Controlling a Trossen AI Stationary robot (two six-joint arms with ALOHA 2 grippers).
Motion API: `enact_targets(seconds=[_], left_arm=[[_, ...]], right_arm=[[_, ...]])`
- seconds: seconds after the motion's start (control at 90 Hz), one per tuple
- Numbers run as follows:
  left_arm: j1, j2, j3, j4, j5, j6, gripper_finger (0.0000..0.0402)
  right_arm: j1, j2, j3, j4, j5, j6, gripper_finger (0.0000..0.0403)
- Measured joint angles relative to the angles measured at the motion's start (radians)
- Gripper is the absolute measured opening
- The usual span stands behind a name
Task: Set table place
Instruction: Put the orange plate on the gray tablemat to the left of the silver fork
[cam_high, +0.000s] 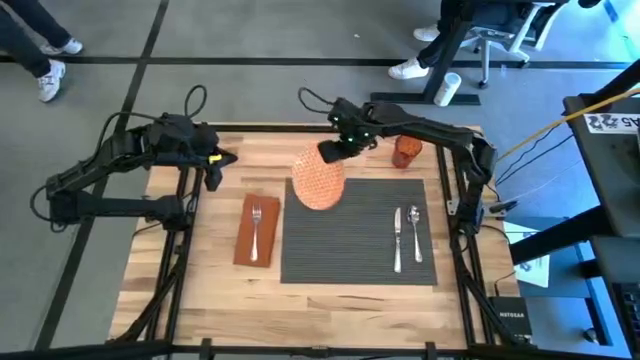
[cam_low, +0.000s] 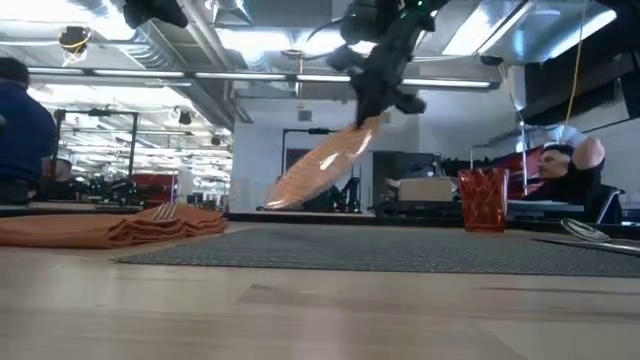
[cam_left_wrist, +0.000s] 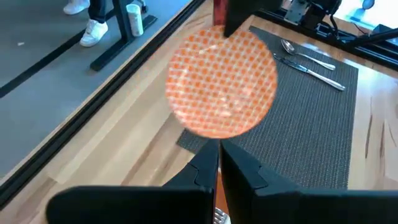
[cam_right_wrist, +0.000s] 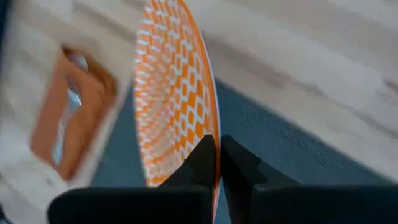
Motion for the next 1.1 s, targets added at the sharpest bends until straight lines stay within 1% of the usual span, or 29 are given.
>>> enact_targets(seconds=[0.133,0.289,0.356,0.467,0.6,0.667,0.867,1.011,1.1], left_arm=[[0.000,0.000,0.000,0.000,0.000,0.006,0.0000],[0.000,0.000,0.000,0.000,0.000,0.003,0.0000],[0.000,0.000,0.000,0.000,0.000,0.002,0.0000],[0.000,0.000,0.000,0.000,0.000,-0.012,0.0000],[0.000,0.000,0.000,0.000,0.000,-0.015,0.0000],[0.000,0.000,0.000,0.000,0.000,-0.016,0.0000],[0.000,0.000,0.000,-0.001,0.001,-0.028,0.0000],[0.000,0.000,0.000,-0.001,0.001,-0.041,0.0000],[0.000,0.000,0.000,-0.001,0.001,-0.041,0.0000]], right_arm=[[0.038,-0.021,0.000,-0.097,-0.090,-0.065,0.0000],[0.085,-0.033,0.001,-0.135,-0.187,-0.114,0.0000],[0.104,-0.033,-0.012,-0.130,-0.211,-0.136,0.0000],[0.129,-0.032,-0.091,-0.092,-0.219,-0.136,0.0000],[0.141,-0.031,-0.198,0.010,-0.218,-0.108,0.0000],[0.147,-0.031,-0.236,0.075,-0.239,-0.082,0.0000],[0.166,-0.031,-0.316,0.197,-0.255,-0.047,0.0000],[0.174,-0.031,-0.361,0.254,-0.259,-0.028,0.0000],[0.174,-0.031,-0.385,0.257,-0.247,-0.028,0.0000]])
